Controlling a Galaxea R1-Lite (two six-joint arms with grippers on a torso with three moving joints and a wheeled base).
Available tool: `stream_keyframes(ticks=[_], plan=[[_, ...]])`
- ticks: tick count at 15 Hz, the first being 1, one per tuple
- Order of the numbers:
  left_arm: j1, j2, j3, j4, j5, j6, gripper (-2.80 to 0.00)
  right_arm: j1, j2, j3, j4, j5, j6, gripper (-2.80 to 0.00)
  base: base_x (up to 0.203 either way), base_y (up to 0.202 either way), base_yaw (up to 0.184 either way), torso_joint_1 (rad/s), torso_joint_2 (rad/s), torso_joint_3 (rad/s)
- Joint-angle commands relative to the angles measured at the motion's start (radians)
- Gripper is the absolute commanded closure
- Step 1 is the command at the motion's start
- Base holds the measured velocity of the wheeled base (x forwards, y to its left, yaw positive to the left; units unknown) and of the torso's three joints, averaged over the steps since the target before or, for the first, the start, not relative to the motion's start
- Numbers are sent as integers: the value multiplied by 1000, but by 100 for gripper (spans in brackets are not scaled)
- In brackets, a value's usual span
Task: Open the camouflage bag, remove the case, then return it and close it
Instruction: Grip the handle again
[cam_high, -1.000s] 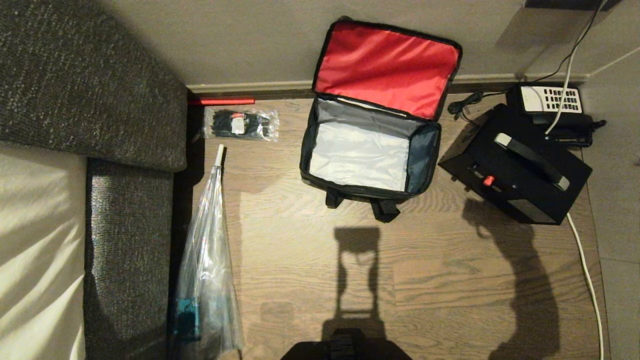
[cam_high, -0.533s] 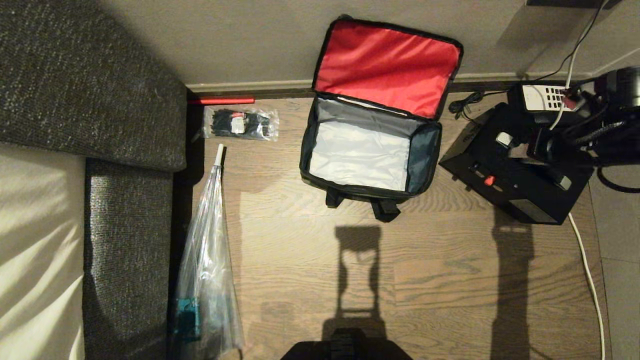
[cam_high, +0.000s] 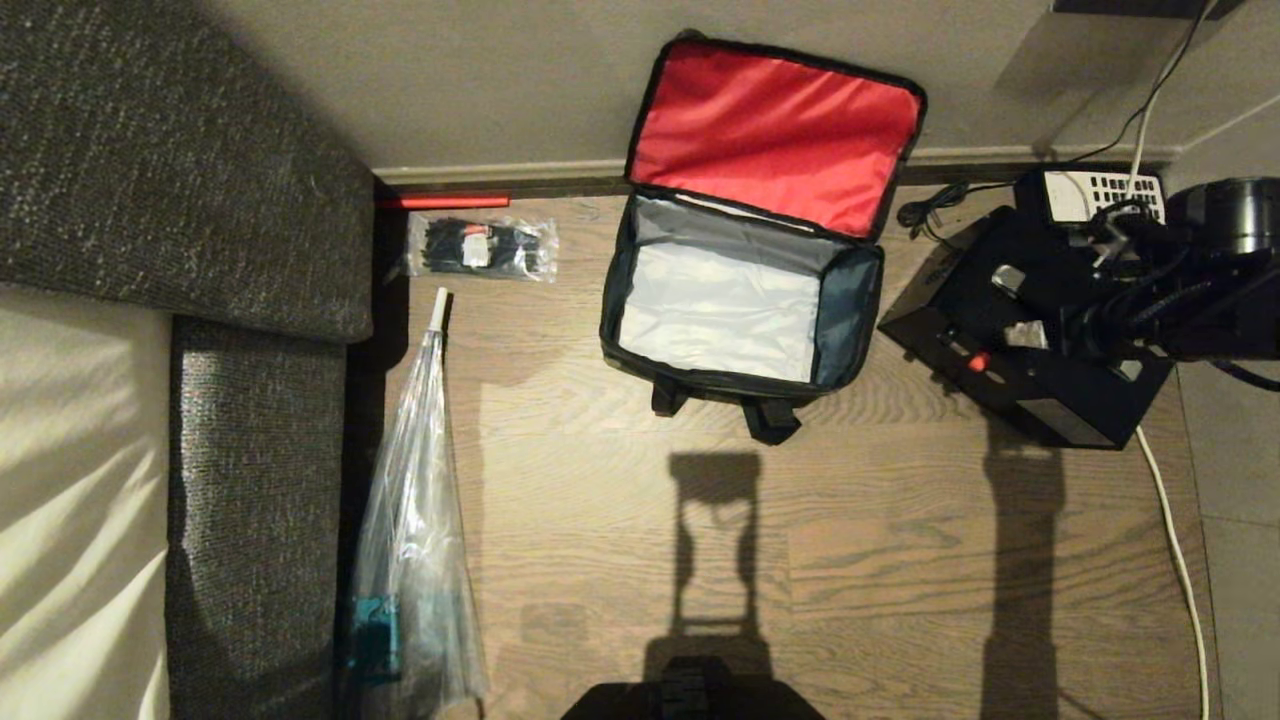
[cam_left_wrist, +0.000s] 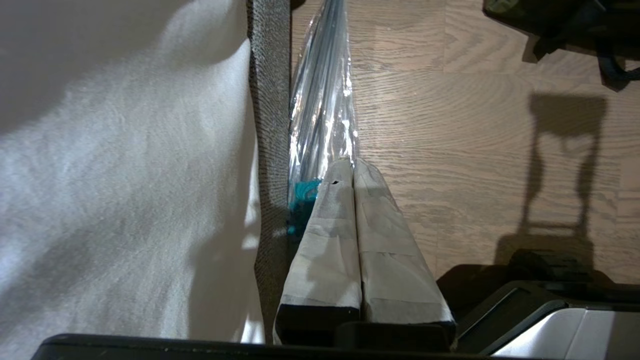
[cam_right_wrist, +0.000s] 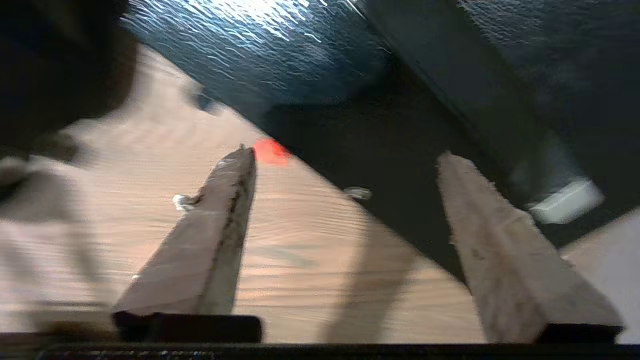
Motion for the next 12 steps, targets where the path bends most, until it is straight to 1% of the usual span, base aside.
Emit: stream_keyframes(ticks=[1,3,4,5,7,8,9,10,11,12], plan=[[1,0,0,0,1,0,0,-9,-15,4,-55,-8,-50,-280,0,0,0,0,0,0],[1,0,0,0,1,0,0,-40,-16,14,-93,-10,-170,-280,0,0,0,0,0,0],[1,0,0,0,1,0,0,-61,-15,17,-93,-9,-243,-280,0,0,0,0,0,0],[1,0,0,0,1,0,0,-82,-12,15,-101,-7,-295,-280,0,0,0,0,0,0],[1,0,0,0,1,0,0,-83,-6,42,-159,-6,-307,-280,0,0,0,0,0,0],[1,0,0,0,1,0,0,-83,-2,79,-203,-9,-330,-280,0,0,0,0,0,0],[1,0,0,0,1,0,0,-83,1,106,-243,-11,-371,-280,0,0,0,0,0,0],[1,0,0,0,1,0,0,-84,5,146,-288,-11,-445,-280,0,0,0,0,0,0],[1,0,0,0,1,0,0,-84,13,170,-328,3,-500,-280,0,0,0,0,0,0],[1,0,0,0,1,0,0,-84,17,166,-330,29,-502,-280,0,0,0,0,0,0]])
